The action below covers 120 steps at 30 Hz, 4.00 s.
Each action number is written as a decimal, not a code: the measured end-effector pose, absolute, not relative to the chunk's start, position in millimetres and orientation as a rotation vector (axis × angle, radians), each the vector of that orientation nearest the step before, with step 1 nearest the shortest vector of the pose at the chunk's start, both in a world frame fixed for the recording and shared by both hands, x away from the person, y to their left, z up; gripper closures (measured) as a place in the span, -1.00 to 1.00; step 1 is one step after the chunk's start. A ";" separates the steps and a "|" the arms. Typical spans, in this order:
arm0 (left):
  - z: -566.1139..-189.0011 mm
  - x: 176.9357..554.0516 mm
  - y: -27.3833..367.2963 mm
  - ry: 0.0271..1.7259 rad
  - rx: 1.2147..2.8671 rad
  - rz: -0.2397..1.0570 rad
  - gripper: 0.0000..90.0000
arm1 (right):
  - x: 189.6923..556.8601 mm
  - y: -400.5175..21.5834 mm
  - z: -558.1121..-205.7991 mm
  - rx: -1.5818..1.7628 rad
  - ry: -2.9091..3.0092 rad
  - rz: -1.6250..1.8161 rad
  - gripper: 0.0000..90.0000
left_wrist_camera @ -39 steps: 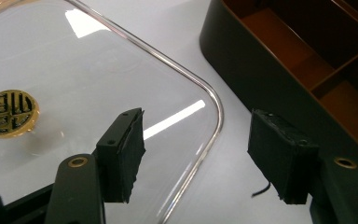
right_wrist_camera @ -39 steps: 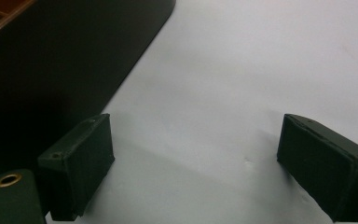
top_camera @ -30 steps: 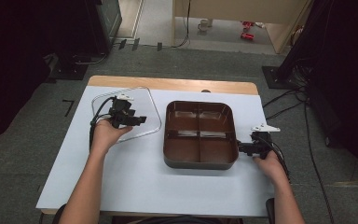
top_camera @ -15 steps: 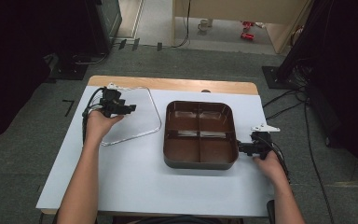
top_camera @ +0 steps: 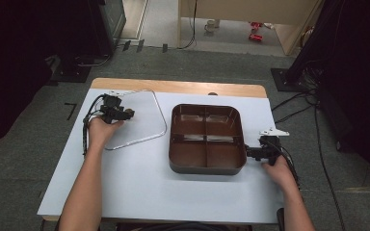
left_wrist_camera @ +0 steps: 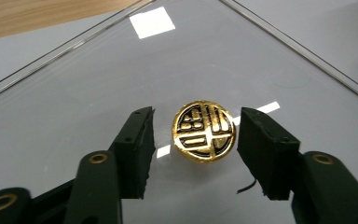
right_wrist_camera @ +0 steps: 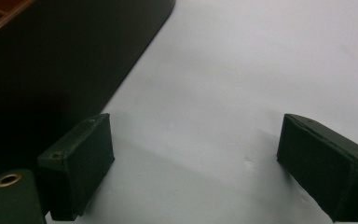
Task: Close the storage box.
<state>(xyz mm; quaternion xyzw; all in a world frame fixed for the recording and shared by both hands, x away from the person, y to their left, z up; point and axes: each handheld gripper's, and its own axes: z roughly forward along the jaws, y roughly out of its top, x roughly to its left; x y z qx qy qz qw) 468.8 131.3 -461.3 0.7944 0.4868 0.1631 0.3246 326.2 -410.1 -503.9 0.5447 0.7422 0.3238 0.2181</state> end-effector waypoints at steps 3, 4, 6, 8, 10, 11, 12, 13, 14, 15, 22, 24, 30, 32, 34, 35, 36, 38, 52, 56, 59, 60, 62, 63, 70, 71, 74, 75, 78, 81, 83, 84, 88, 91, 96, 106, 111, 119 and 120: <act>-466.0 467.5 134.1 1.276 2.066 0.419 0.09 | 326.2 -410.1 -503.9 1.508 2.055 0.896 -0.78; -466.0 467.5 134.1 1.276 2.066 0.419 0.10 | 326.2 -410.1 -503.9 1.508 2.055 0.896 -0.78; -468.3 467.4 133.5 1.279 2.065 0.417 0.13 | 326.2 -410.1 -503.9 1.508 2.055 0.897 -0.78; -470.4 467.4 131.6 1.280 2.074 0.420 0.13 | 326.3 -410.1 -503.9 1.508 2.055 0.896 -0.78; -472.1 467.5 128.6 1.282 2.092 0.434 0.19 | 326.2 -410.1 -503.9 1.509 2.055 0.896 -0.78; -472.8 467.6 127.7 1.285 2.089 0.432 0.22 | 326.2 -410.1 -503.9 1.509 2.055 0.896 -0.78; -473.2 467.6 126.8 1.286 2.092 0.428 0.24 | 326.2 -410.1 -503.9 1.509 2.055 0.896 -0.78; -473.2 467.6 126.8 1.286 2.092 0.428 0.28 | 326.2 -410.1 -503.9 1.509 2.055 0.896 -0.78; -474.3 467.0 125.2 1.279 2.095 0.451 0.28 | 326.3 -410.1 -503.9 1.508 2.055 0.896 -0.78; -474.3 467.0 125.2 1.278 2.094 0.452 0.28 | 326.3 -410.1 -503.9 1.508 2.055 0.896 -0.78; -472.5 467.6 125.8 1.288 2.087 0.440 0.31 | 326.3 -410.1 -503.9 1.508 2.055 0.897 -0.78; -471.8 467.7 125.6 1.293 2.085 0.438 0.31 | 326.3 -410.1 -503.9 1.508 2.054 0.897 -0.78; -461.3 465.3 124.5 1.285 2.089 0.429 0.32 | 326.3 -410.2 -503.9 1.508 2.054 0.898 -0.78; -451.2 462.2 123.7 1.276 2.085 0.434 0.32 | 326.3 -410.2 -503.9 1.508 2.055 0.898 -0.78; -446.6 460.6 123.5 1.270 2.077 0.433 0.32 | 326.3 -410.2 -503.9 1.508 2.055 0.898 -0.78; -443.5 459.7 123.5 1.266 2.075 0.431 0.32 | 326.3 -410.2 -503.9 1.508 2.055 0.898 -0.78; -438.2 458.1 123.4 1.264 2.070 0.428 0.32 | 326.3 -410.2 -503.9 1.508 2.054 0.898 -0.77; -427.0 453.8 123.0 1.247 2.065 0.437 0.32 | 326.3 -410.2 -503.9 1.508 2.055 0.897 -0.78; -377.0 433.0 98.4 1.167 2.013 0.408 0.32 | 326.3 -410.2 -504.0 1.507 2.054 0.898 -0.78; -368.0 426.8 82.4 1.119 2.013 0.382 0.32 | 326.3 -410.2 -504.0 1.508 2.054 0.898 -0.78; -364.3 421.9 69.6 1.075 2.015 0.342 0.32 | 326.3 -410.3 -503.9 1.508 2.055 0.898 -0.78; -363.5 420.1 64.5 1.066 2.018 0.339 0.32 | 326.3 -410.2 -504.0 1.508 2.054 0.898 -0.78; -362.5 416.9 55.5 1.040 2.031 0.343 0.32 | 326.3 -410.3 -503.9 1.508 2.055 0.898 -0.78; -362.1 414.9 50.1 1.028 2.037 0.345 0.32 | 326.3 -410.3 -503.9 1.508 2.055 0.898 -0.78; -365.1 403.9 18.6 0.984 2.052 0.318 0.32 | 326.1 -410.2 -503.9 1.510 2.055 0.897 -0.78; -366.0 401.9 12.4 0.974 2.061 0.315 0.32 | 326.1 -410.2 -503.8 1.510 2.055 0.897 -0.78; -368.3 398.8 0.0 0.958 2.065 0.296 0.32 | 326.1 -410.2 -503.9 1.510 2.055 0.897 -0.78; -371.0 397.6 -9.2 0.943 2.085 0.269 0.32 | 326.2 -410.2 -503.9 1.510 2.055 0.897 -0.78; -375.9 394.7 -22.8 0.926 2.112 0.259 0.32 | 326.2 -410.2 -503.9 1.510 2.055 0.898 -0.78; -381.1 390.6 -38.2 0.914 2.136 0.267 0.32 | 326.2 -410.2 -504.0 1.510 2.054 0.899 -0.78; -383.8 387.7 -48.3 0.896 2.144 0.260 0.32 | 326.2 -410.3 -504.0 1.510 2.054 0.899 -0.78; -383.8 387.7 -48.3 0.896 2.144 0.260 0.32 | 326.2 -410.3 -504.0 1.510 2.054 0.899 -0.78; -390.5 385.1 -67.8 0.878 2.163 0.252 0.32 | 326.2 -410.3 -504.0 1.510 2.053 0.901 -0.78; -396.6 383.3 -80.0 0.881 2.161 0.249 0.32 | 326.1 -410.2 -503.9 1.512 2.053 0.901 -0.77; -408.5 377.4 -101.0 0.870 2.188 0.250 0.32 | 326.1 -410.3 -503.9 1.510 2.054 0.898 -0.78; -416.2 367.4 -125.8 0.878 2.223 0.274 0.32 | 326.1 -410.4 -503.9 1.509 2.056 0.897 -0.77; -417.6 366.5 -132.8 0.910 2.236 0.246 0.31 | 326.1 -410.3 -504.0 1.507 2.055 0.897 -0.78; -420.8 367.4 -130.0 0.869 2.216 0.209 0.12 | 326.2 -410.5 -504.0 1.506 2.055 0.898 -0.77; -420.8 366.9 -130.0 0.858 2.221 0.227 0.08 | 326.2 -410.5 -504.0 1.506 2.055 0.898 -0.77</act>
